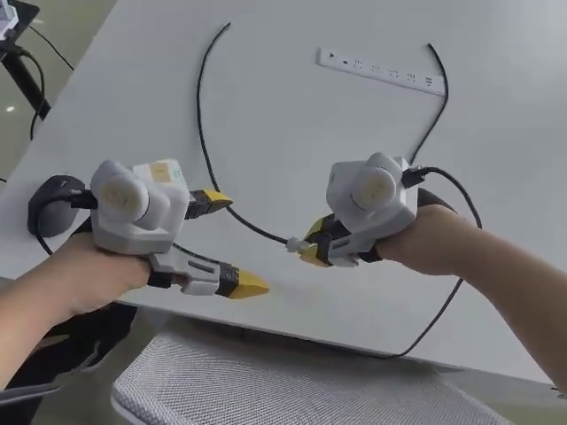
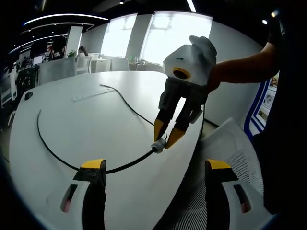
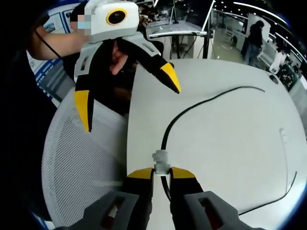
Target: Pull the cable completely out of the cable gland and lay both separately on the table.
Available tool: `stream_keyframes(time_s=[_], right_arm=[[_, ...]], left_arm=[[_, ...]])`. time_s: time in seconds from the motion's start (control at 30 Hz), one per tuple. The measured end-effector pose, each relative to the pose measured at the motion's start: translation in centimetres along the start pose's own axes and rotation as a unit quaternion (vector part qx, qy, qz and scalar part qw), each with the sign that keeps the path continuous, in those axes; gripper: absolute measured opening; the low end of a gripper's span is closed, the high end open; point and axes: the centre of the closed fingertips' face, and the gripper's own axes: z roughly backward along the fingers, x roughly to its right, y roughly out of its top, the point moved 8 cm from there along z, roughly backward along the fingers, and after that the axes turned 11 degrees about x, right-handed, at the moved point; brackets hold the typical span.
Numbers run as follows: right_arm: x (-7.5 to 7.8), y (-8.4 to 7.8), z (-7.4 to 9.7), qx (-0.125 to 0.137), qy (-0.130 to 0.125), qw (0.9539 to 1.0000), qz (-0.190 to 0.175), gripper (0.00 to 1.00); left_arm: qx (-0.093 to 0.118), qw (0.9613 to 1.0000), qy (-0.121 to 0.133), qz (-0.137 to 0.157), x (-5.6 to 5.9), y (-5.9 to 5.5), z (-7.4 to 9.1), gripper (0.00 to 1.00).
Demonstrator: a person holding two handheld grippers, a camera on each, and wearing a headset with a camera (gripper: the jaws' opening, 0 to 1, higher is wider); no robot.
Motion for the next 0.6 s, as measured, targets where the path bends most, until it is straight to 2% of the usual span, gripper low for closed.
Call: stream_keyframes(time_s=[0.1,0.2,0.27,0.37,0.6], right_arm=[[-0.7,0.3,0.6,0.001,-0.001,1.0,0.001,0.07],[-1.4,0.6,1.2,0.001,0.001,1.0,0.009,0.06],[-1.7,0.8,1.6,0.003,0.001,0.9999,0.012,0.06],[-2.1,1.0,2.2,0.006,-0.002,0.9998,0.019,0.06],[-2.6,1.7,3.2,0.016,-0.016,0.9989,0.04,0.06]], left_arm=[[-0.003,1.0,-0.005,-0.007,0.4,0.3,-0.1,0.86],[0.003,0.9999,-0.012,-0.005,0.8,0.6,-0.3,0.85],[0.0,0.9999,-0.016,-0.002,0.9,0.5,-0.6,0.84],[0.002,0.9999,-0.012,-0.006,0.9,0.6,-1.0,0.87],[0.014,0.9992,-0.038,-0.005,1.2,1.2,-2.1,0.79]])
